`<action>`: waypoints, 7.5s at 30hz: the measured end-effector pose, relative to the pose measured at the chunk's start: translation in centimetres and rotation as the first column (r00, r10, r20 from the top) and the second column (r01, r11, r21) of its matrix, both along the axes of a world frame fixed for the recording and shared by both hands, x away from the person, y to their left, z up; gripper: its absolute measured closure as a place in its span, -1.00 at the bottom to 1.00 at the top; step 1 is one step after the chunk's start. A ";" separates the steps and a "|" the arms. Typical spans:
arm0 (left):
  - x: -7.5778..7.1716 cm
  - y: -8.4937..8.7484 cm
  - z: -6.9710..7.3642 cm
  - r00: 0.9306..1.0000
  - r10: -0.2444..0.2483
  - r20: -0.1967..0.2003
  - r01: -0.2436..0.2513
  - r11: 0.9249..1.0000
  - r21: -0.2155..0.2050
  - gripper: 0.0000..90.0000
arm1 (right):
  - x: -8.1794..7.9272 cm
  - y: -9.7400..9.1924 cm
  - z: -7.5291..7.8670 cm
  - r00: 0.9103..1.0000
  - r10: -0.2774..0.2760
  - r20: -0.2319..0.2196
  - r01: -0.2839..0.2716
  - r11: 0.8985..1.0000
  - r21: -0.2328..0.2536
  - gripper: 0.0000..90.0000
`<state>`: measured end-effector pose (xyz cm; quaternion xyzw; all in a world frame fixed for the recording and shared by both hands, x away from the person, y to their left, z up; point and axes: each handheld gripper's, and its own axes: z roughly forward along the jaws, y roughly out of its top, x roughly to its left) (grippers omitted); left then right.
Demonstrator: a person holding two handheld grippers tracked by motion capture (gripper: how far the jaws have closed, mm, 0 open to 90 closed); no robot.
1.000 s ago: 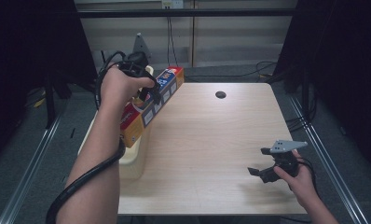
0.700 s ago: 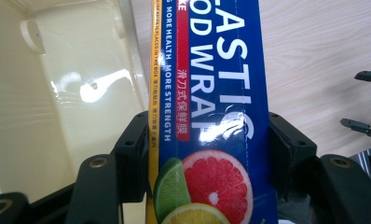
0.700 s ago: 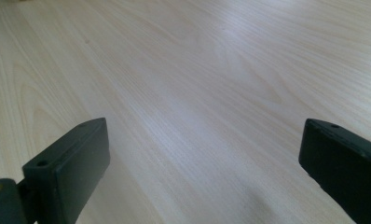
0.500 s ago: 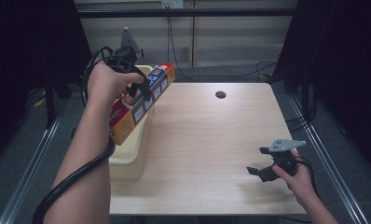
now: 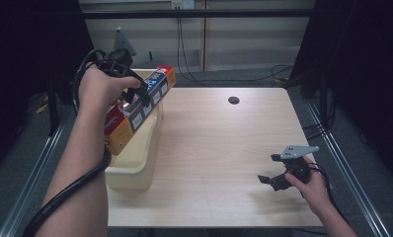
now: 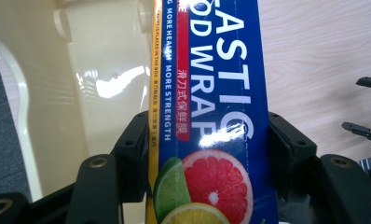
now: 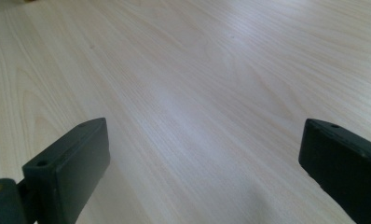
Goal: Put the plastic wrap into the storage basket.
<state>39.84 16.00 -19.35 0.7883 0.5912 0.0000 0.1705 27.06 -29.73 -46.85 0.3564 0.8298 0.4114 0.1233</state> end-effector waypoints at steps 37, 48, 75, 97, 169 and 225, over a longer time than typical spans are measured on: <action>-1.7 5.5 -2.4 0.991 0.134 0.012 -0.135 0.990 0.030 -0.08 | 1.0 1.2 0.1 1.000 0.028 0.009 -0.028 1.000 0.011 -0.96; -1.3 5.6 -4.3 0.991 0.131 -0.009 -0.131 0.991 0.036 -0.08 | 1.0 1.3 0.0 0.999 0.033 0.003 -0.033 0.999 0.007 -0.96; -0.5 5.6 -7.9 0.988 0.148 -0.033 -0.147 0.989 0.032 -0.09 | 1.0 1.3 0.0 1.000 0.029 0.005 -0.029 1.000 0.005 -0.96; 0.1 5.3 -10.5 0.985 0.167 -0.052 -0.165 0.985 0.042 -0.09 | 1.0 1.4 0.0 0.999 0.042 0.007 -0.042 0.999 -0.001 -0.95; 0.9 4.1 -11.2 0.986 0.165 0.004 -0.165 0.986 -0.002 -0.33 | 0.8 1.3 0.0 0.999 0.048 0.008 -0.048 0.999 -0.011 -0.95; -0.1 -7.9 -14.0 0.982 -0.135 0.131 0.158 0.971 -0.181 -0.78 | 0.3 1.3 0.0 0.999 0.051 0.008 -0.051 0.999 -0.013 -0.95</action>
